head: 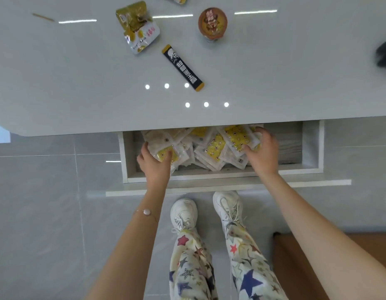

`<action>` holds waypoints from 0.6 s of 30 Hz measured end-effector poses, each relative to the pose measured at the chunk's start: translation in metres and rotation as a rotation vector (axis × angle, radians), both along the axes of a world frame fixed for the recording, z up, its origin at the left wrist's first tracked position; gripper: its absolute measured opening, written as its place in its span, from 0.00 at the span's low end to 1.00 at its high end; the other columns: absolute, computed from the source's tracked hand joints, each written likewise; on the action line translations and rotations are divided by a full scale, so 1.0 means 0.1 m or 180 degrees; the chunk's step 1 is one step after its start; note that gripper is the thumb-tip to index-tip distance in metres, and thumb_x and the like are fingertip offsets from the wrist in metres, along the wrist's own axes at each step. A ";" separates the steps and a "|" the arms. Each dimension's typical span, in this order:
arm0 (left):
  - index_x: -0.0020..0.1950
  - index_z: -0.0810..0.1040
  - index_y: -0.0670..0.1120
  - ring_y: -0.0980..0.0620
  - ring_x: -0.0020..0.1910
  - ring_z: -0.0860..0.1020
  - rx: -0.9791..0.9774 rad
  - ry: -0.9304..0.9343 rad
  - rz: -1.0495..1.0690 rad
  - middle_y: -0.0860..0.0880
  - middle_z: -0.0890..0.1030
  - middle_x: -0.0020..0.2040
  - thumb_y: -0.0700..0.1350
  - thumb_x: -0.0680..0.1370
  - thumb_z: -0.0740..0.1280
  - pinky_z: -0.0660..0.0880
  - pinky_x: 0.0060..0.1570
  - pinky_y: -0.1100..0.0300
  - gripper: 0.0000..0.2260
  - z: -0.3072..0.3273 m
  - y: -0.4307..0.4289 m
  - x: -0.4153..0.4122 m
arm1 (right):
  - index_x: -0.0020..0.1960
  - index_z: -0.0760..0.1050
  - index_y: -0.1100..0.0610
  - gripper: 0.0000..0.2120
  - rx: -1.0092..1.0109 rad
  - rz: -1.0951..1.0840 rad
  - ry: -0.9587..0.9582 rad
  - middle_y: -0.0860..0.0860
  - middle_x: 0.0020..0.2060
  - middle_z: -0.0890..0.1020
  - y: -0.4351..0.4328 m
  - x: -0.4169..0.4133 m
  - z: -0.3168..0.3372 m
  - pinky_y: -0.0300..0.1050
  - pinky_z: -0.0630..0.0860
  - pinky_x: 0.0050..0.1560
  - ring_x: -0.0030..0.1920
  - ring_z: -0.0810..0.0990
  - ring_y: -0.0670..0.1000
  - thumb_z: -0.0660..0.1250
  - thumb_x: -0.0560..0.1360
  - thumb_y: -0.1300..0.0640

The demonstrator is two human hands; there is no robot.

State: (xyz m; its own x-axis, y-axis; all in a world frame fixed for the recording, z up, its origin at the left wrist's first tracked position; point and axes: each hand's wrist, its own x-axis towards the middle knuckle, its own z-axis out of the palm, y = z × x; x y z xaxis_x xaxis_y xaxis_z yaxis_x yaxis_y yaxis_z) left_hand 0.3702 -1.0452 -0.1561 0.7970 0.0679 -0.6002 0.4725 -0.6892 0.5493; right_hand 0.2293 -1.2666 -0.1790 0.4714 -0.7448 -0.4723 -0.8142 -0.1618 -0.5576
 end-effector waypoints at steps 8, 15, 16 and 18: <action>0.75 0.62 0.53 0.41 0.73 0.61 0.0517 -0.1118 -0.2320 0.43 0.63 0.74 0.60 0.74 0.67 0.63 0.70 0.42 0.32 1.28 0.16 -0.09 | 0.68 0.70 0.53 0.26 -0.0500 0.1400 -0.0202 0.51 0.63 0.75 0.08 0.16 1.47 0.51 0.69 0.66 0.65 0.71 0.55 0.70 0.72 0.51; 0.77 0.55 0.58 0.42 0.78 0.49 0.0958 -0.1544 -0.2551 0.48 0.52 0.79 0.66 0.75 0.58 0.46 0.74 0.42 0.33 3.01 0.40 -0.03 | 0.76 0.58 0.48 0.31 -0.1158 0.2608 -0.0019 0.54 0.75 0.61 0.29 0.36 3.31 0.57 0.52 0.74 0.76 0.55 0.60 0.64 0.76 0.49; 0.77 0.55 0.58 0.42 0.78 0.48 0.1012 -0.1570 -0.2500 0.48 0.52 0.79 0.68 0.74 0.54 0.45 0.74 0.42 0.34 3.24 0.48 -0.05 | 0.77 0.55 0.47 0.31 -0.1187 0.2726 -0.0015 0.53 0.76 0.58 0.34 0.41 3.57 0.57 0.48 0.75 0.76 0.52 0.59 0.63 0.76 0.48; 0.78 0.53 0.59 0.42 0.78 0.46 0.1133 -0.1547 -0.2374 0.48 0.50 0.79 0.71 0.71 0.49 0.43 0.74 0.43 0.36 3.70 0.65 -0.06 | 0.78 0.50 0.45 0.33 -0.1255 0.2971 0.0017 0.52 0.77 0.53 0.44 0.53 4.06 0.56 0.44 0.75 0.77 0.47 0.57 0.60 0.77 0.46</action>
State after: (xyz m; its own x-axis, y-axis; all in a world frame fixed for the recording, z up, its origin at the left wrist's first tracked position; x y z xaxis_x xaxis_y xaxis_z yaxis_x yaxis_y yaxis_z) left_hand 0.3638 -0.9805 0.2140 0.8651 -0.4432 -0.2347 -0.3799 -0.8847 0.2701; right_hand 0.2826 -1.2227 0.2270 0.9435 -0.1831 -0.2761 -0.2707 -0.9066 -0.3238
